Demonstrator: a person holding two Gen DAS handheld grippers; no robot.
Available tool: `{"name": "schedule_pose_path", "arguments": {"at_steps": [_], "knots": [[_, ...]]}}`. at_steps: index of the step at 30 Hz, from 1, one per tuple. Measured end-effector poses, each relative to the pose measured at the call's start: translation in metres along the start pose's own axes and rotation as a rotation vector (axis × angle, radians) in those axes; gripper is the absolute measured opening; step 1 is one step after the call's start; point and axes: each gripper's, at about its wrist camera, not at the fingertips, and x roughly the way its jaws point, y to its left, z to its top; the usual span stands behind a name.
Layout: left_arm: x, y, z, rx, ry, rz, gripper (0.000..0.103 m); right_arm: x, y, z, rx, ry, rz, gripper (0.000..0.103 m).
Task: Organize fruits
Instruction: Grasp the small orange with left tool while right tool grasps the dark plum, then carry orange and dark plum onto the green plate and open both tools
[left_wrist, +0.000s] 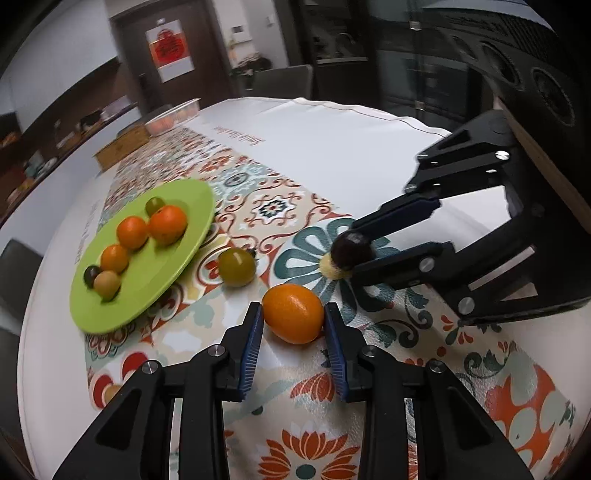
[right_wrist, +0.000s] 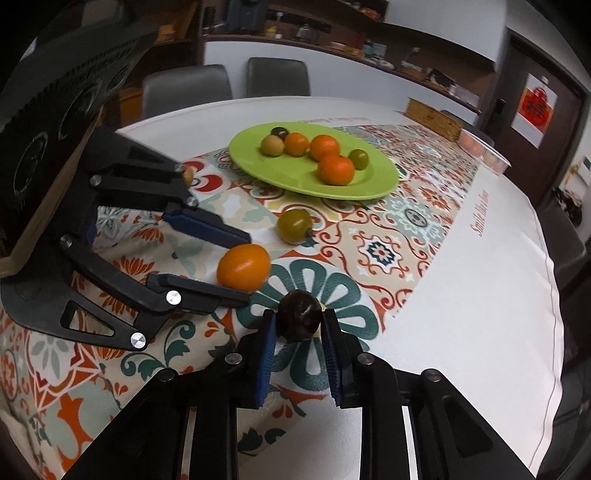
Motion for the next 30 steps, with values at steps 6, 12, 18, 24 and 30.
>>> {"name": "schedule_pose_path", "arguments": {"at_steps": [6,12,18,24,30], "knots": [[-0.012,0.006,-0.002,-0.126,-0.017,0.033,0.033,-0.006,-0.004,0.003,0.061,-0.028,-0.011,0.026],[-0.027,0.011,-0.003,-0.199,-0.037,0.063,0.033,-0.015,0.002,0.008,0.086,-0.058,-0.017,0.026],[-0.048,0.018,-0.005,-0.235,-0.06,0.103,0.033,-0.028,0.009,0.018,0.085,-0.097,-0.027,0.026],[-0.071,0.029,-0.003,-0.281,-0.096,0.138,0.033,-0.039,0.016,0.029,0.102,-0.137,-0.028,0.026],[-0.086,0.04,0.0,-0.323,-0.121,0.17,0.033,-0.048,0.018,0.046,0.125,-0.176,-0.033,0.026]]}}
